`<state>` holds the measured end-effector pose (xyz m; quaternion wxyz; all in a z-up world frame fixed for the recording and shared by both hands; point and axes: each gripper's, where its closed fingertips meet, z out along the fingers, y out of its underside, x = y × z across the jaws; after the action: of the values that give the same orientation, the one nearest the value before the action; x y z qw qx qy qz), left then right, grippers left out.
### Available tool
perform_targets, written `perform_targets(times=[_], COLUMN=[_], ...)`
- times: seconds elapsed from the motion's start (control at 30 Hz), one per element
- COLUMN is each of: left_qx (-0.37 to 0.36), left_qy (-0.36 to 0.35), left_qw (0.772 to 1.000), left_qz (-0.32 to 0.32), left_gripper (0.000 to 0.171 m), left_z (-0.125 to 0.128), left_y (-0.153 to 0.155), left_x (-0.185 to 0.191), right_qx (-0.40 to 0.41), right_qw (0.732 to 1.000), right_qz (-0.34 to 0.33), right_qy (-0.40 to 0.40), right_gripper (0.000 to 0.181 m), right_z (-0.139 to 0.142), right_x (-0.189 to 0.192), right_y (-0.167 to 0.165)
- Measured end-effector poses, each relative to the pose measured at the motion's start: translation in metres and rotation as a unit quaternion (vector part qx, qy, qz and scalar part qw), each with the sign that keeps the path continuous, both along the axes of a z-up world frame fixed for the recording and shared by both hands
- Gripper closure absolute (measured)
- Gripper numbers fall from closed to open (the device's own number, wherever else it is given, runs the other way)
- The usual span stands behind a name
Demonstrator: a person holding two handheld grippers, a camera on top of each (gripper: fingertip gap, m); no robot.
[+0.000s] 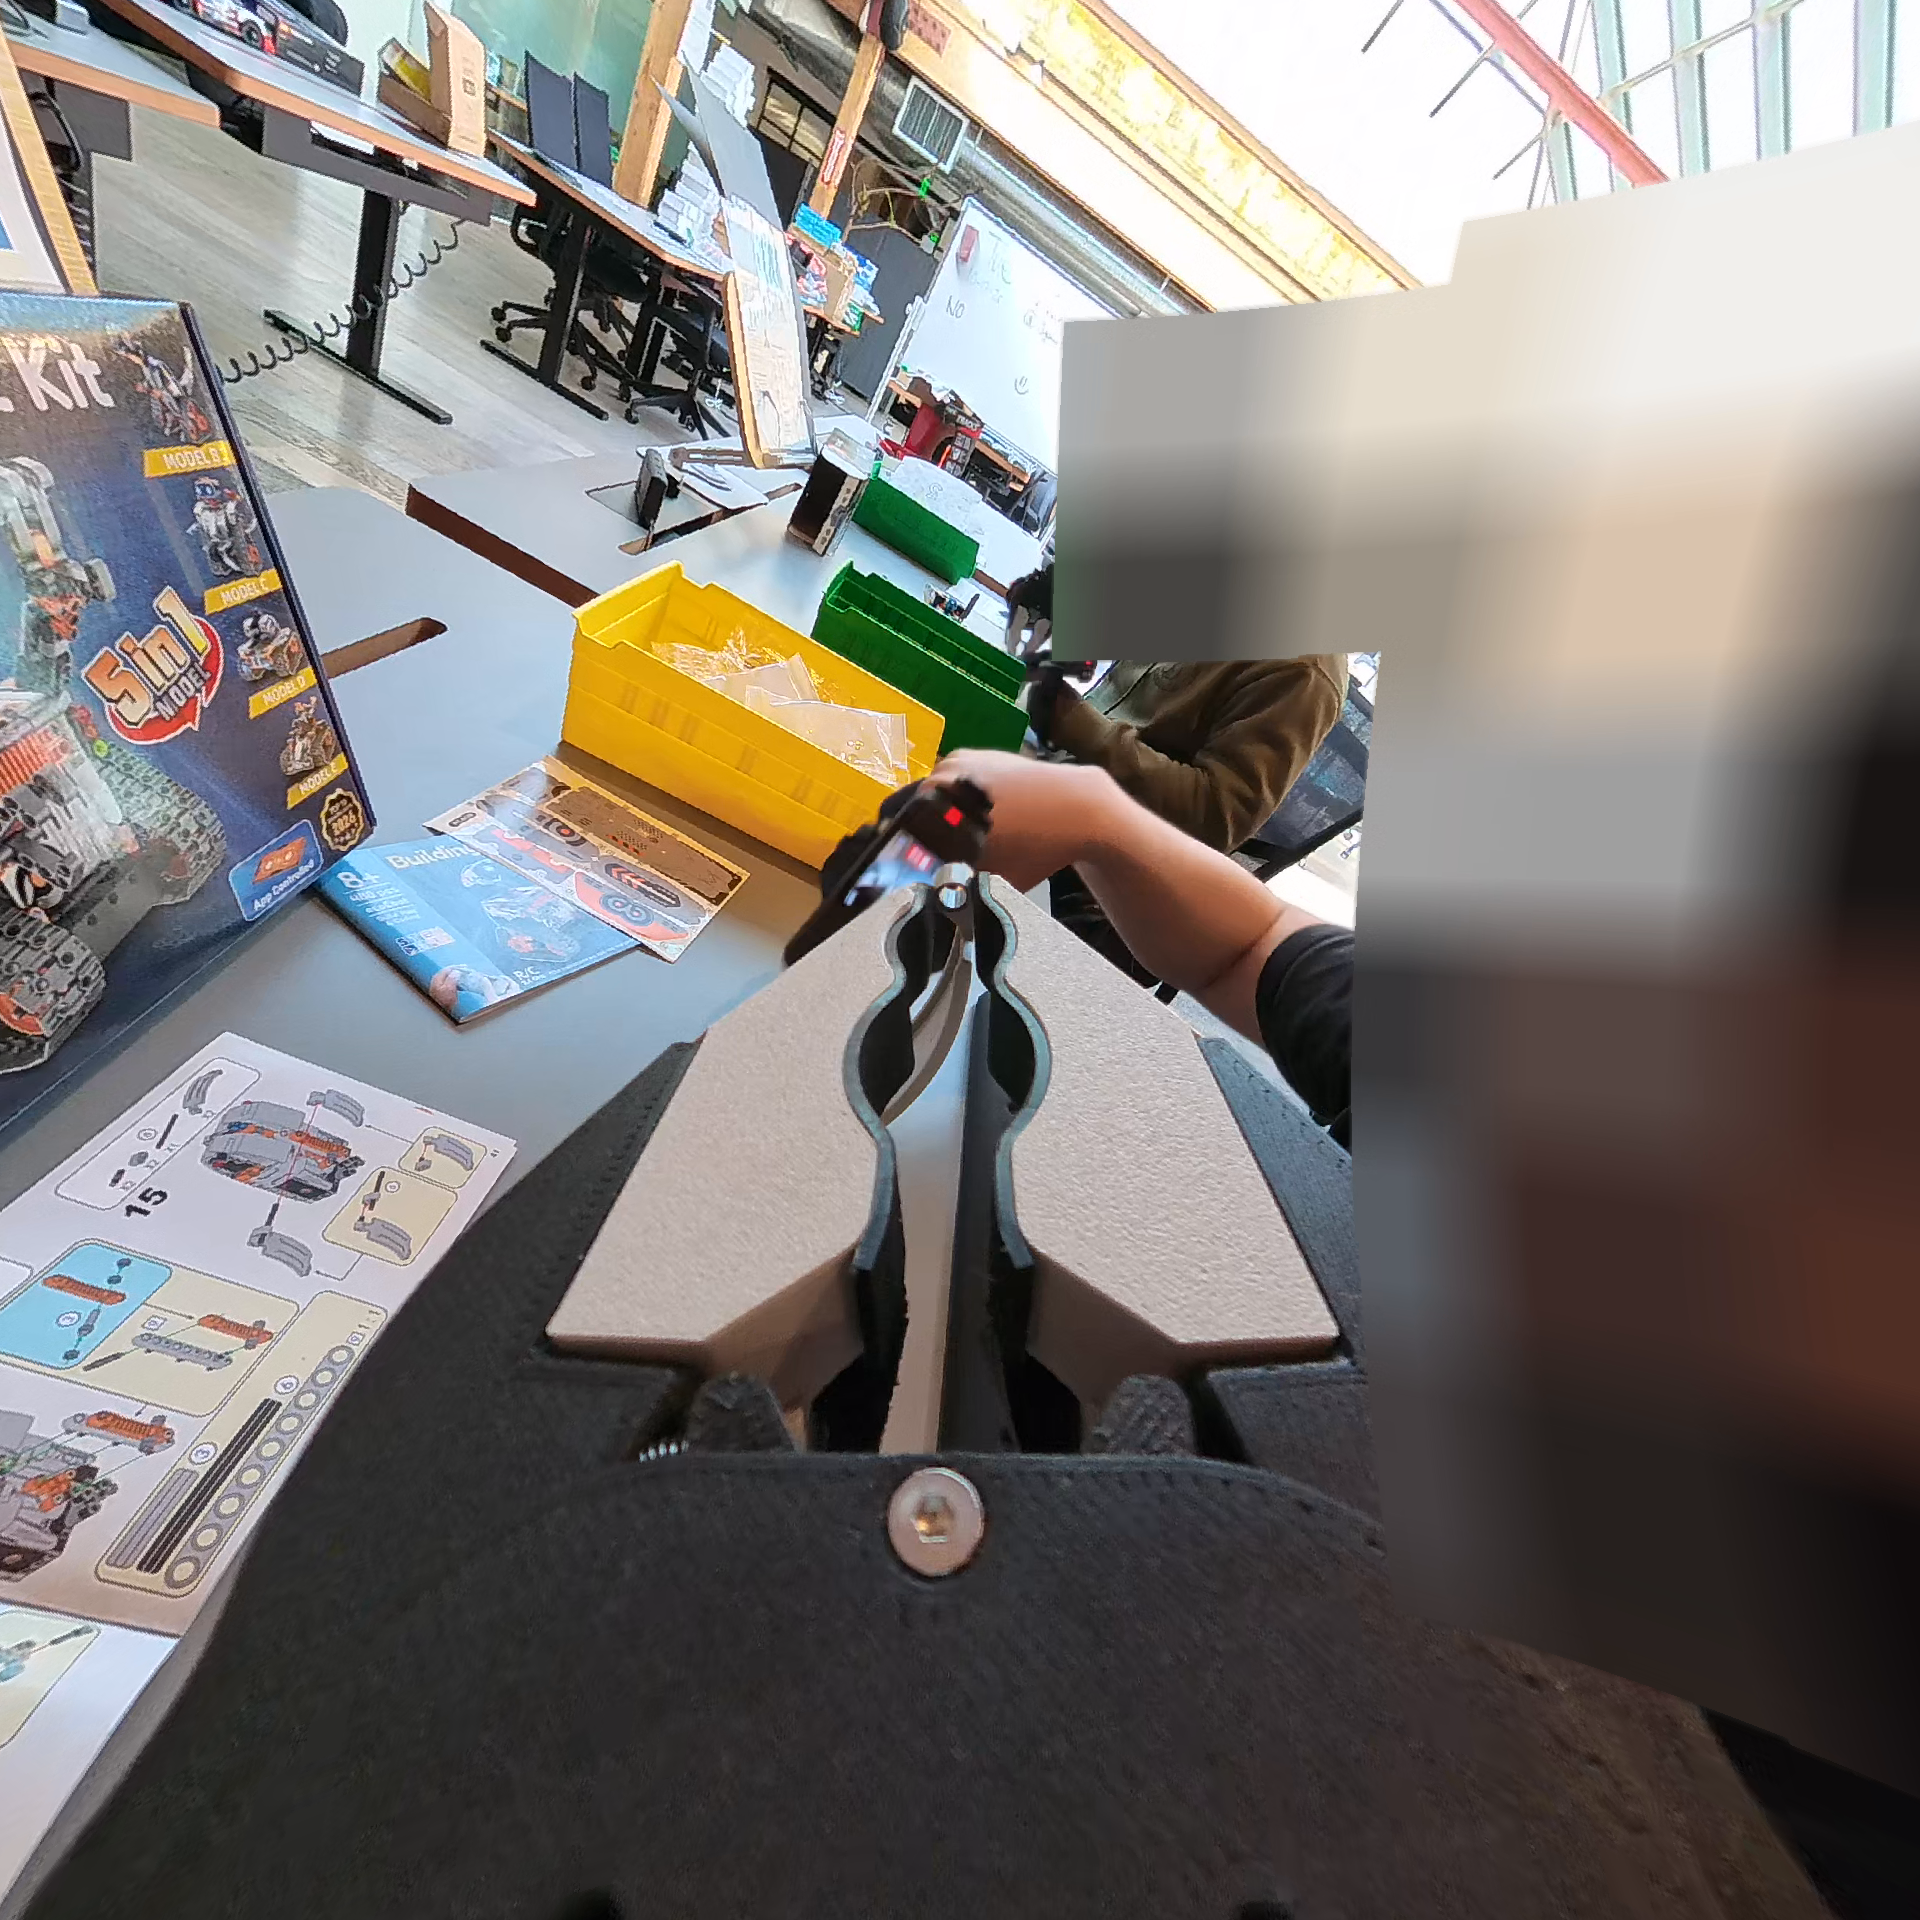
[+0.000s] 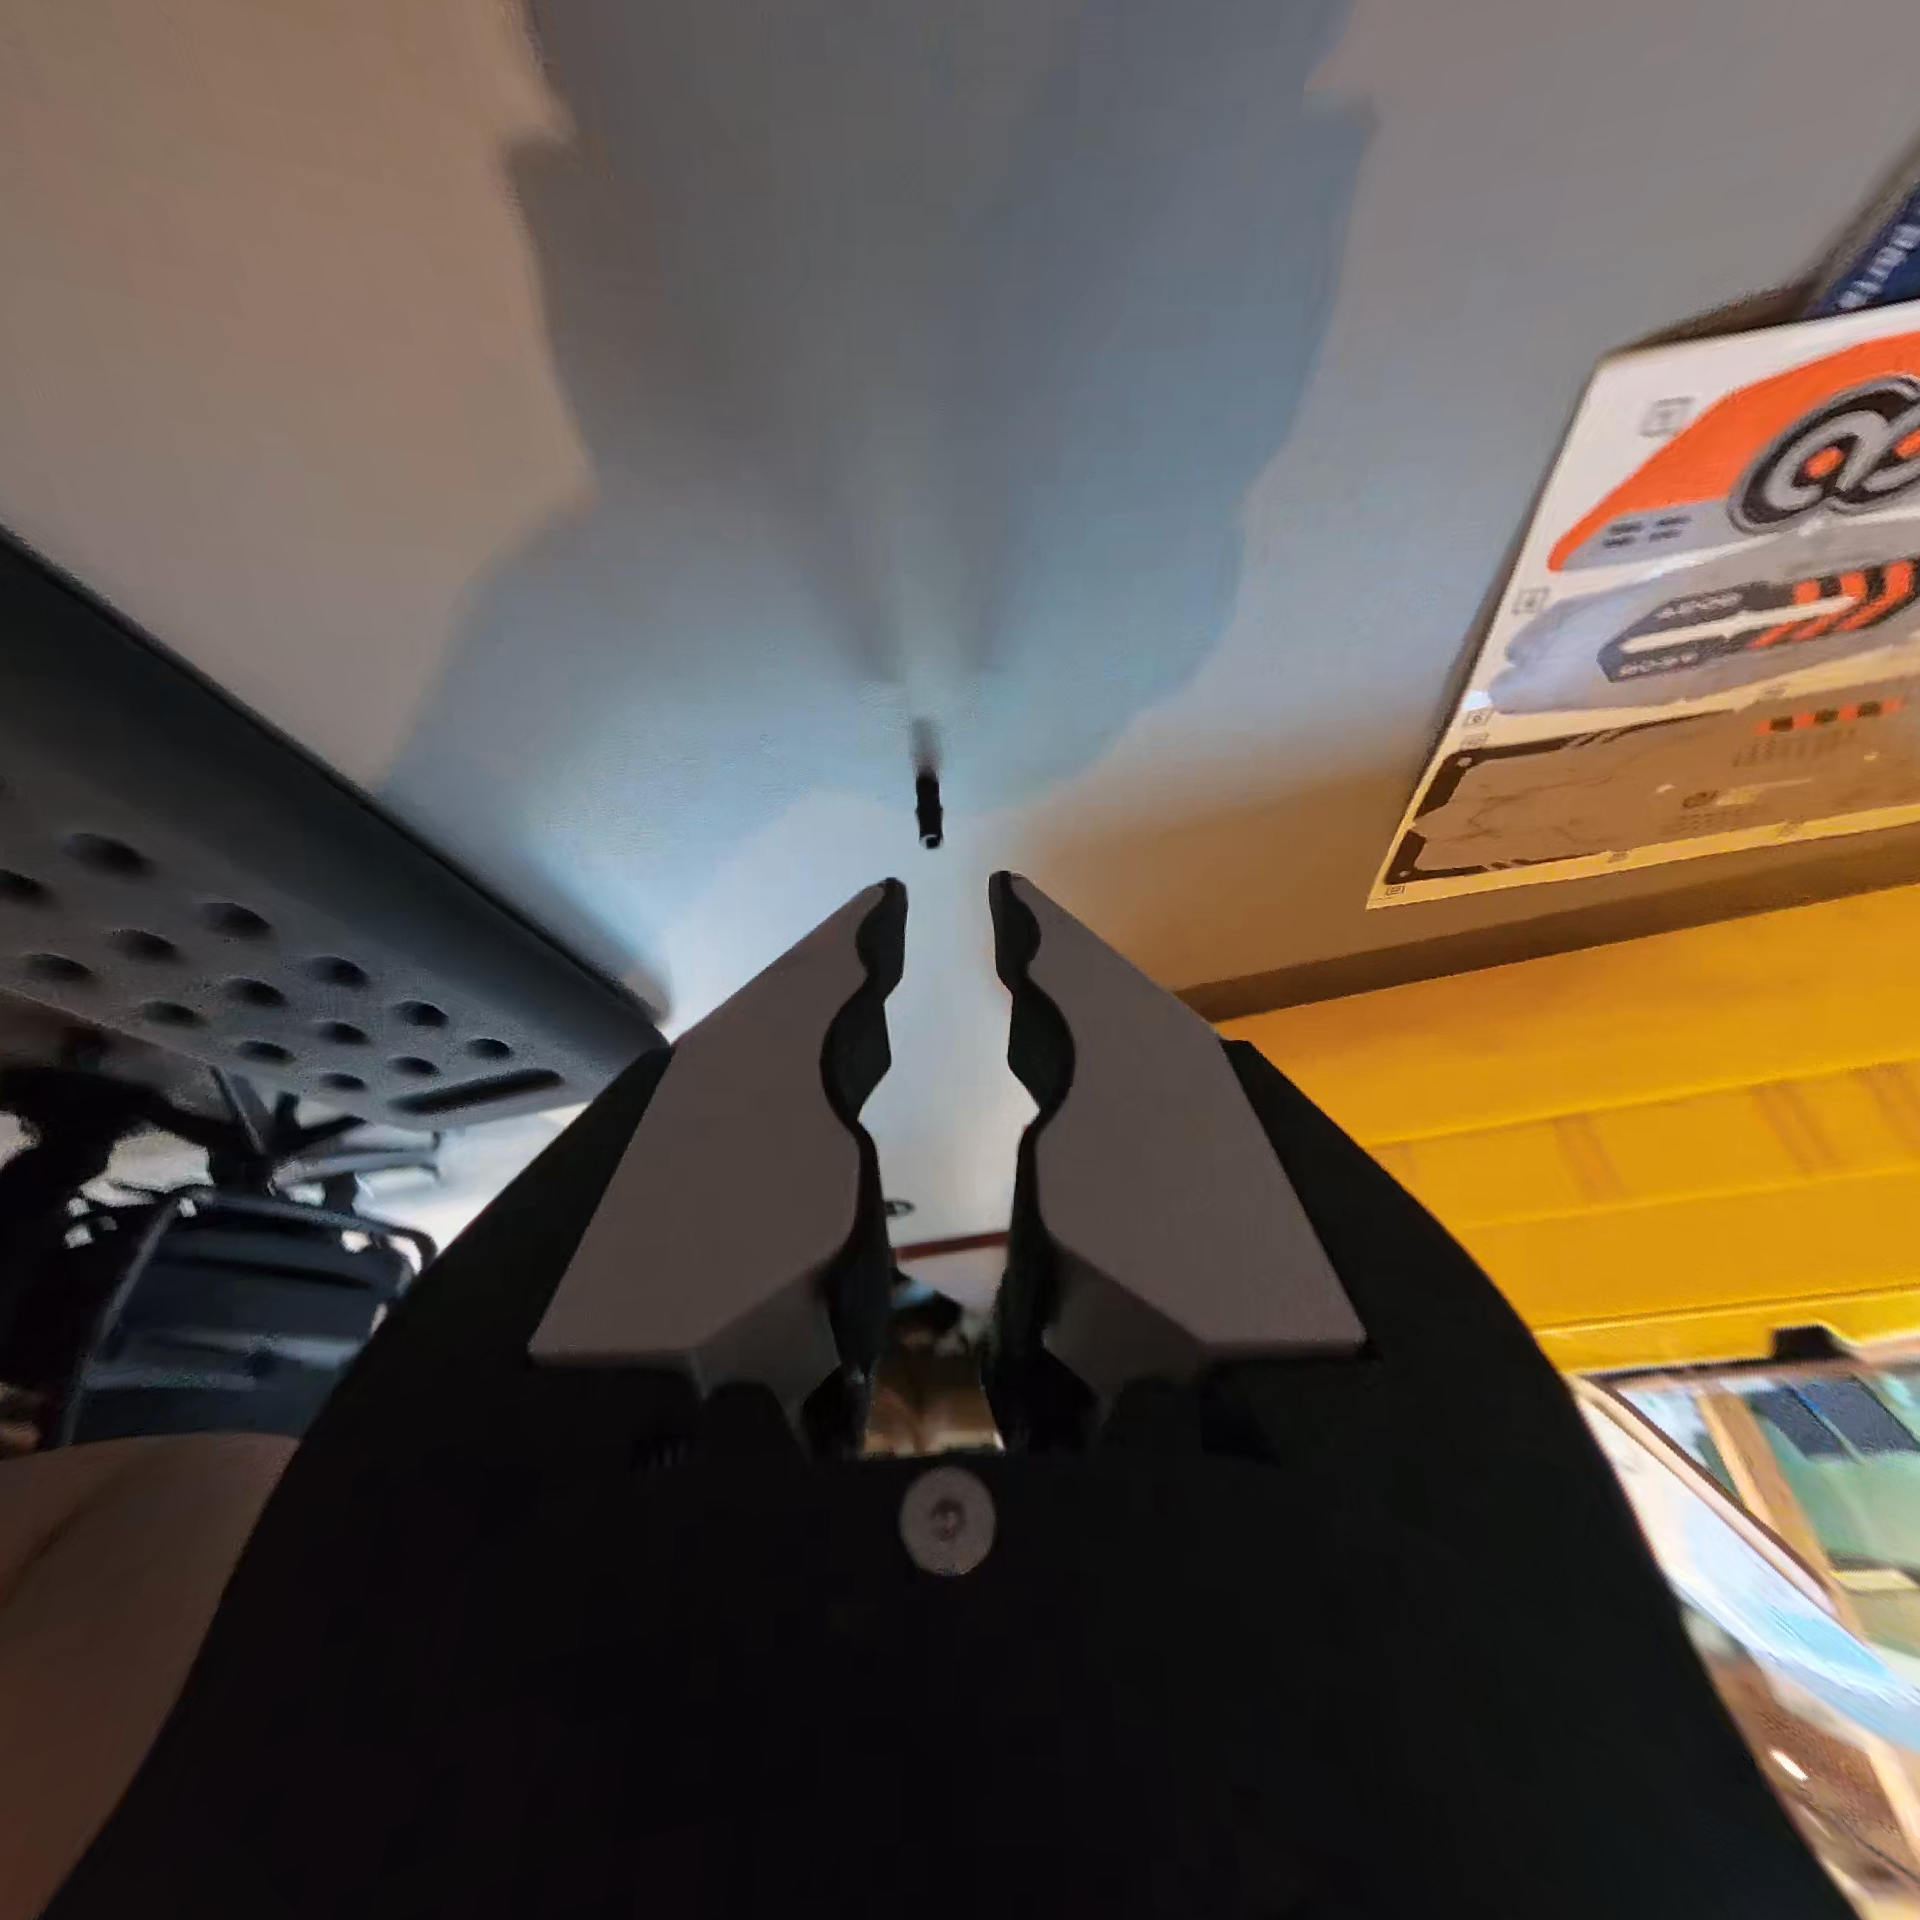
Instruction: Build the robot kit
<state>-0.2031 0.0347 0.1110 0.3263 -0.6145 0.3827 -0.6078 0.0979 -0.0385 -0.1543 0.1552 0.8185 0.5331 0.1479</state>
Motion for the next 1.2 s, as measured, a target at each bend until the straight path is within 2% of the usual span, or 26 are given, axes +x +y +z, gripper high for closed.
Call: perform_targets(times=[0.13,0.27,0.33,0.43,0.57,1.2], left_qx=[-0.001,-0.001,-0.001,-0.001,-0.001,-0.004], left_qy=[-0.001,0.000,0.001,0.003,0.006,0.012], left_qw=[1.000,1.000,1.000,1.000,1.000,1.000], left_qz=[0.001,-0.001,-0.002,-0.003,-0.004,-0.006], left_gripper=[0.167,0.167,0.167,0.167,0.168,0.168], left_z=[0.000,0.000,0.000,-0.001,-0.002,-0.004], left_y=[0.001,0.000,-0.001,-0.001,-0.001,0.000], left_x=[0.000,0.001,0.002,0.004,0.005,0.007], right_qx=[0.047,0.100,0.114,0.143,0.140,0.117], right_qw=[0.993,0.965,0.955,0.947,0.938,0.938], right_qz=[-0.017,-0.005,0.004,0.027,0.020,-0.020], right_qy=[0.108,0.241,0.274,0.285,0.316,0.327], right_gripper=[0.165,0.166,0.166,0.166,0.166,0.175], right_z=[0.010,0.009,0.003,-0.007,-0.015,-0.022], right_x=[-0.005,-0.013,-0.010,-0.001,-0.003,-0.001], right_y=[-0.002,-0.002,-0.004,0.000,0.000,-0.002])
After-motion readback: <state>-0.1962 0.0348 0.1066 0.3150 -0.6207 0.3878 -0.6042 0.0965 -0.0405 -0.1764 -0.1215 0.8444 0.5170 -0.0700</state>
